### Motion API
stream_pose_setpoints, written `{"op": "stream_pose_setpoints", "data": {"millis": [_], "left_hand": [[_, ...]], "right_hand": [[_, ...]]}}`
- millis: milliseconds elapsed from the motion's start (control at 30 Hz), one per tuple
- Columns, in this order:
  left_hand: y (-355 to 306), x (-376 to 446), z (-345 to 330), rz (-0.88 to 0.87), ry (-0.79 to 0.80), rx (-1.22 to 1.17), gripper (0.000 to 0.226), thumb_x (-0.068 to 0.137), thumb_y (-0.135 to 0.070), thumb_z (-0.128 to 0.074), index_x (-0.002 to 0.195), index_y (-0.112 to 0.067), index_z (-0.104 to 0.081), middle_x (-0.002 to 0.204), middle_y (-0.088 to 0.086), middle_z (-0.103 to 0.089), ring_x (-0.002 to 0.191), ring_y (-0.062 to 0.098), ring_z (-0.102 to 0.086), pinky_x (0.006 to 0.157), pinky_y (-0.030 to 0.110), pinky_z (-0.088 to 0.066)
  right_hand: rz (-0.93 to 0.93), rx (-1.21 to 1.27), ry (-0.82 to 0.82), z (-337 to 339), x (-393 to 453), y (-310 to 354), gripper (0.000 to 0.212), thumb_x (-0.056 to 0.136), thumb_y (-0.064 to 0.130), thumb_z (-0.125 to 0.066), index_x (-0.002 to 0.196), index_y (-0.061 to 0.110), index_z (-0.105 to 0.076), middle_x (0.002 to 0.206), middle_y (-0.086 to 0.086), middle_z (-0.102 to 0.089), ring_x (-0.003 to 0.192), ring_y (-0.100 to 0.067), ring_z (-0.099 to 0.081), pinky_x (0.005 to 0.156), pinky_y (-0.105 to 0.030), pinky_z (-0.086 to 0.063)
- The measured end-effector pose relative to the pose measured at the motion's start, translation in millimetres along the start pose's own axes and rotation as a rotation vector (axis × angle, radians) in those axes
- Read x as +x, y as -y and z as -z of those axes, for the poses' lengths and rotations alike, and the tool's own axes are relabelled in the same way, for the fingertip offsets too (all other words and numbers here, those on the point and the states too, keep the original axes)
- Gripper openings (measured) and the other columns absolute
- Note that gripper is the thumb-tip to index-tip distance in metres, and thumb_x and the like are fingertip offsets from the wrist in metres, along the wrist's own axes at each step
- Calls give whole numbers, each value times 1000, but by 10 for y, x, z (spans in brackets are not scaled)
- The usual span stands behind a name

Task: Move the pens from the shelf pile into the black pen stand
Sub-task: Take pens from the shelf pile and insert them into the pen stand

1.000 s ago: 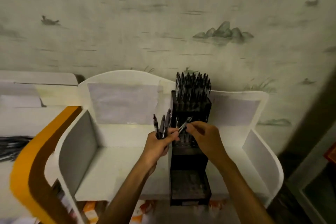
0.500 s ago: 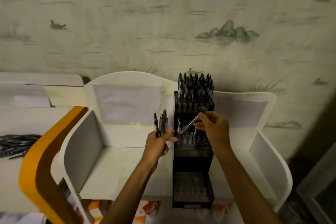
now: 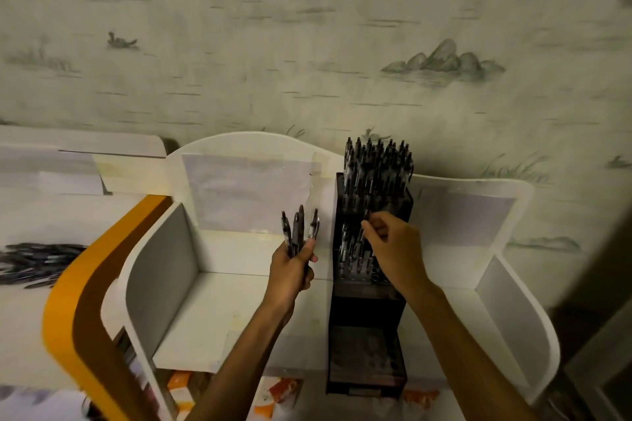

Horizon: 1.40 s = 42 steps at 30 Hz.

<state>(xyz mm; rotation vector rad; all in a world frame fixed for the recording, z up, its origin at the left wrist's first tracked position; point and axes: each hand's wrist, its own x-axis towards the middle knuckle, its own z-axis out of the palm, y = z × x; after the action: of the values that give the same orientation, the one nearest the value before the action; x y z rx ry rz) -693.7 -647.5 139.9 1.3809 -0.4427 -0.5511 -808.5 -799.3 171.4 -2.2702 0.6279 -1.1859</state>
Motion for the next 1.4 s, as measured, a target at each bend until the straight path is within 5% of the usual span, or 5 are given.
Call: {"op": "stream_pose_setpoints", "data": {"millis": [233,333,667,1133,1400], "left_hand": [[-49,-33,40,-25,73,-122,11,99,-8,-55,92,-6,-63,76,17,-53,48,14,-41,44,23,-29],[-62,-44,26,-45,104,-144,10,101,-12,-54,97,-7,-62,79,15,-55,47,14,-38,44,23,-26],[-99,-63,-20,-76,150,-45,24,100,-22,-58,116,-6,-65,78,2,-72,45,14,-42,42,21,-31],[-145,-121,-215,-85,236,47,20,99,-26,-59,114,-19,-70,99,1,-77,52,15,-52,47,21,-32],[-148,-92,-219,-78,164,90,30,98,-40,-58,114,-18,-69,96,1,-77,60,31,-68,43,21,-32]], "right_hand": [[-19,-37,83,-133,-76,-60,12,90,19,-68,96,10,-72,84,-1,-72,73,-5,-64,71,-8,-49],[-54,-47,126,-189,-139,-121,13,90,21,-70,94,10,-74,82,-3,-73,73,-9,-66,74,-22,-55],[-131,-97,129,-72,-129,-118,14,87,28,-71,85,14,-76,76,3,-73,66,-3,-64,72,-17,-52],[-245,409,201,71,-46,213,9,89,23,-70,84,28,-74,79,10,-74,76,-5,-70,69,-15,-53],[-421,640,151,131,-26,166,15,93,17,-64,98,6,-73,87,-6,-76,83,-20,-74,78,-32,-60]]}}
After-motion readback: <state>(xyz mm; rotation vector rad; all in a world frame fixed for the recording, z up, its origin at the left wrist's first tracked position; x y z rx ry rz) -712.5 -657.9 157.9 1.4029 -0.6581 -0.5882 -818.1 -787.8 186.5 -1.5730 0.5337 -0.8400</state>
